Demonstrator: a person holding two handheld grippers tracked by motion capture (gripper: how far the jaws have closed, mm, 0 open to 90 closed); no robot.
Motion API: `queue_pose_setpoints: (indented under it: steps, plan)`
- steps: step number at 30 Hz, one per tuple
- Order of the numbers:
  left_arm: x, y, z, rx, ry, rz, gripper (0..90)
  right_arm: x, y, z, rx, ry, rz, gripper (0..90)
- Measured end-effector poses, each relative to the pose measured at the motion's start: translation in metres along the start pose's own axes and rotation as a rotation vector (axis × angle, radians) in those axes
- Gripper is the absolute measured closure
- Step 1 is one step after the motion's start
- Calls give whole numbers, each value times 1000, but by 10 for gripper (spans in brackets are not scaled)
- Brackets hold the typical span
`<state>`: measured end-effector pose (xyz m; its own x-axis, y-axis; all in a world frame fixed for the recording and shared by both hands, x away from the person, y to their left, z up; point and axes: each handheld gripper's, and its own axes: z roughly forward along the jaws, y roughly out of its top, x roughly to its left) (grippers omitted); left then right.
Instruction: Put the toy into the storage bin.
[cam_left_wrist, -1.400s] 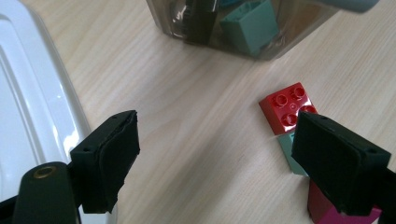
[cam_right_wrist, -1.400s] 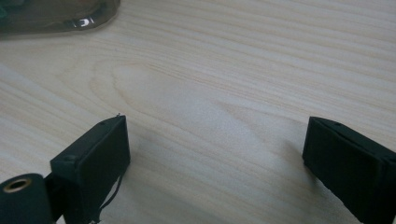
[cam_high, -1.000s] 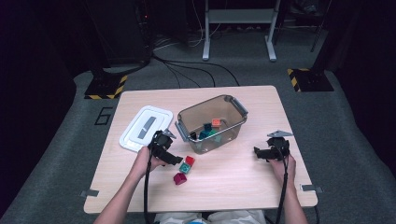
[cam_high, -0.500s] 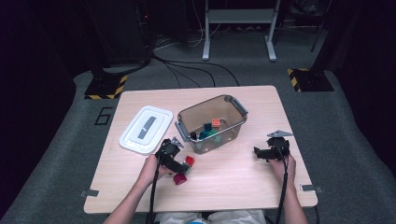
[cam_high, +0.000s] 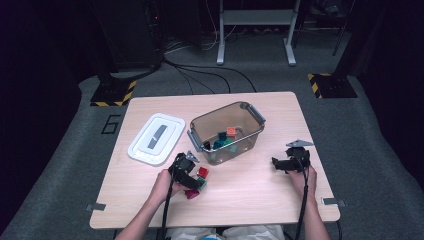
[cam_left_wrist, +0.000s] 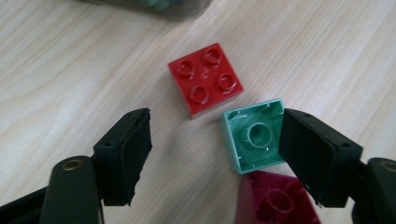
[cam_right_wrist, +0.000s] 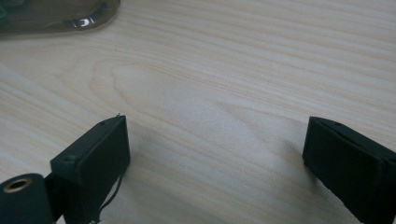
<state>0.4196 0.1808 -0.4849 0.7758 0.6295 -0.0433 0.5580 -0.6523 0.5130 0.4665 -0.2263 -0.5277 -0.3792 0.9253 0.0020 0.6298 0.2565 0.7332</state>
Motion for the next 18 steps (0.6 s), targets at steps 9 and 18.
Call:
queue_pose_setpoints:
  steps: [9, 18]
  plan:
    - [-12, 3, -1, 3, -5, 15, 232, 0, 0, 0, 1, 0, -1, 69]
    - [-4, -4, 5, 15, 2, -13, 396, 0, 0, 0, 0, 0, 0, 69]
